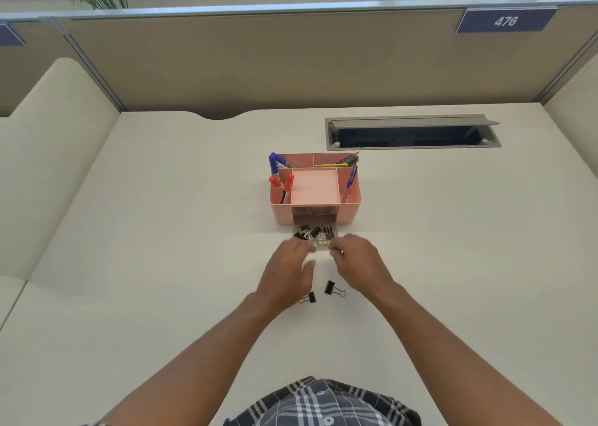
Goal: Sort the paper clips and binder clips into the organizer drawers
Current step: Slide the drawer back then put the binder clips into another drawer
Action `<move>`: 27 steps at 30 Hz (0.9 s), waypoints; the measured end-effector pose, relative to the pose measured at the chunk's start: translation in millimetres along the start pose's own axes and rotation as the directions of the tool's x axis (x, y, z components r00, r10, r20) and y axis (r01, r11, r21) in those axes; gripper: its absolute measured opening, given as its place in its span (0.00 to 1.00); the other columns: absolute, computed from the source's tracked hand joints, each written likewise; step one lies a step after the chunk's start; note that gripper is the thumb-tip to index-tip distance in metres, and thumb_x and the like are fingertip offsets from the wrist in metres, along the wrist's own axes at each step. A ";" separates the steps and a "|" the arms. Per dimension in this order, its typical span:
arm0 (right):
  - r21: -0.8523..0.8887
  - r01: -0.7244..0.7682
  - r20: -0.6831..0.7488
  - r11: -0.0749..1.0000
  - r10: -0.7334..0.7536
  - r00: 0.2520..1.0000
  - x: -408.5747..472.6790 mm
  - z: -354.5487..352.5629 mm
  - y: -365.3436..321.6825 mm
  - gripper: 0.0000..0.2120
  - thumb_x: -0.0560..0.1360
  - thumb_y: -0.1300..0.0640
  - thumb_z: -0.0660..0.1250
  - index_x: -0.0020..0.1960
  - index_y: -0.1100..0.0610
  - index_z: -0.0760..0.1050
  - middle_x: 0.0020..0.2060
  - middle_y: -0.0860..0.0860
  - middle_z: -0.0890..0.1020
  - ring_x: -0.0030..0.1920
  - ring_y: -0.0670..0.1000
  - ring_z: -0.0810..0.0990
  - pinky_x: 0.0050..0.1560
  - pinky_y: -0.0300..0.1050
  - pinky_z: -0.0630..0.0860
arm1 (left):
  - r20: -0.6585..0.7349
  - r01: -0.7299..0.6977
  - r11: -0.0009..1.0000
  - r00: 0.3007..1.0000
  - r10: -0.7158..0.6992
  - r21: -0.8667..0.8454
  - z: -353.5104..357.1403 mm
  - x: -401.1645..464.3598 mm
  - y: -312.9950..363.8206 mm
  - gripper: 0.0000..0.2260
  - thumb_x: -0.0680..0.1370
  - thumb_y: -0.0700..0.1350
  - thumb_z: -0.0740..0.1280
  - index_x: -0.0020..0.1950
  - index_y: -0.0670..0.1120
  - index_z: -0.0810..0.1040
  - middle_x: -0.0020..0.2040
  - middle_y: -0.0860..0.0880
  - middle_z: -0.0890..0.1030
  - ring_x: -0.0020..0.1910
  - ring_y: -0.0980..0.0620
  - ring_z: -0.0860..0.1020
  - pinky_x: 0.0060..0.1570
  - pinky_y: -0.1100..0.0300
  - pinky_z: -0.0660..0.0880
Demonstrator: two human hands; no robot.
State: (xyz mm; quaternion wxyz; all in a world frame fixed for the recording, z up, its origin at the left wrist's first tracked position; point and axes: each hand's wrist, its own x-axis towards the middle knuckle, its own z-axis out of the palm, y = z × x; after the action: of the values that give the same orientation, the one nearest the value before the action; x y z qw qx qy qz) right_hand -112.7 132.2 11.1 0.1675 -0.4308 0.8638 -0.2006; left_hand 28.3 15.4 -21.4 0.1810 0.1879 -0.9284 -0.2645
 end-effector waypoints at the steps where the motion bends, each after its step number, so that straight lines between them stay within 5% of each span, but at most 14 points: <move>1: -0.022 -0.018 0.061 1.000 0.019 0.998 -8.7 4.3 2.7 0.10 0.79 0.55 0.62 0.54 0.54 0.80 0.47 0.52 0.80 0.49 0.55 0.79 0.48 0.47 0.74 | 0.056 -0.003 1.000 0.998 0.003 -0.002 5.2 -14.2 -1.6 0.13 0.74 0.45 0.68 0.58 0.44 0.77 0.52 0.48 0.77 0.53 0.48 0.74 0.54 0.56 0.73; 5: -0.024 -0.077 0.197 0.997 0.080 0.977 -39.4 30.6 11.4 0.18 0.77 0.50 0.66 0.65 0.53 0.74 0.57 0.52 0.77 0.59 0.54 0.75 0.56 0.47 0.74 | 0.170 0.052 0.997 0.984 -0.062 0.059 25.7 -60.5 -2.2 0.20 0.73 0.54 0.68 0.62 0.45 0.76 0.54 0.49 0.74 0.52 0.50 0.72 0.54 0.57 0.71; 12: -0.017 0.007 0.028 1.000 -0.006 1.000 -55.5 57.1 13.0 0.06 0.77 0.58 0.63 0.53 0.55 0.76 0.49 0.50 0.74 0.52 0.52 0.73 0.49 0.42 0.72 | 0.089 0.048 0.996 0.995 -0.054 0.072 31.0 -64.9 -2.5 0.05 0.76 0.43 0.67 0.50 0.45 0.77 0.47 0.49 0.74 0.46 0.49 0.72 0.47 0.52 0.74; 21: 0.026 0.068 -0.224 0.997 -0.060 0.973 -8.7 21.5 -2.0 0.10 0.75 0.57 0.67 0.56 0.56 0.78 0.48 0.53 0.78 0.50 0.56 0.74 0.49 0.49 0.75 | -0.106 0.040 0.989 0.994 -0.025 0.143 1.3 4.0 -1.3 0.07 0.76 0.43 0.65 0.53 0.43 0.78 0.46 0.46 0.78 0.44 0.45 0.73 0.45 0.51 0.73; 27: -0.037 0.082 -0.216 0.996 -0.088 0.972 39.7 4.2 -16.2 0.07 0.74 0.58 0.65 0.50 0.55 0.79 0.47 0.52 0.79 0.48 0.53 0.75 0.45 0.51 0.77 | -0.075 0.011 0.982 0.997 0.003 0.191 -7.8 57.9 -1.4 0.04 0.75 0.39 0.69 0.47 0.43 0.82 0.44 0.46 0.82 0.43 0.48 0.75 0.42 0.52 0.77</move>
State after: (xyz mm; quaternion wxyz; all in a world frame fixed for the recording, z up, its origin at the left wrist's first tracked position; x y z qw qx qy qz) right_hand -122.5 90.2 10.8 0.0572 -0.4453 0.8603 -0.2417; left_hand -18.0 -14.8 -2.3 0.1962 0.2161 -0.9417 -0.1673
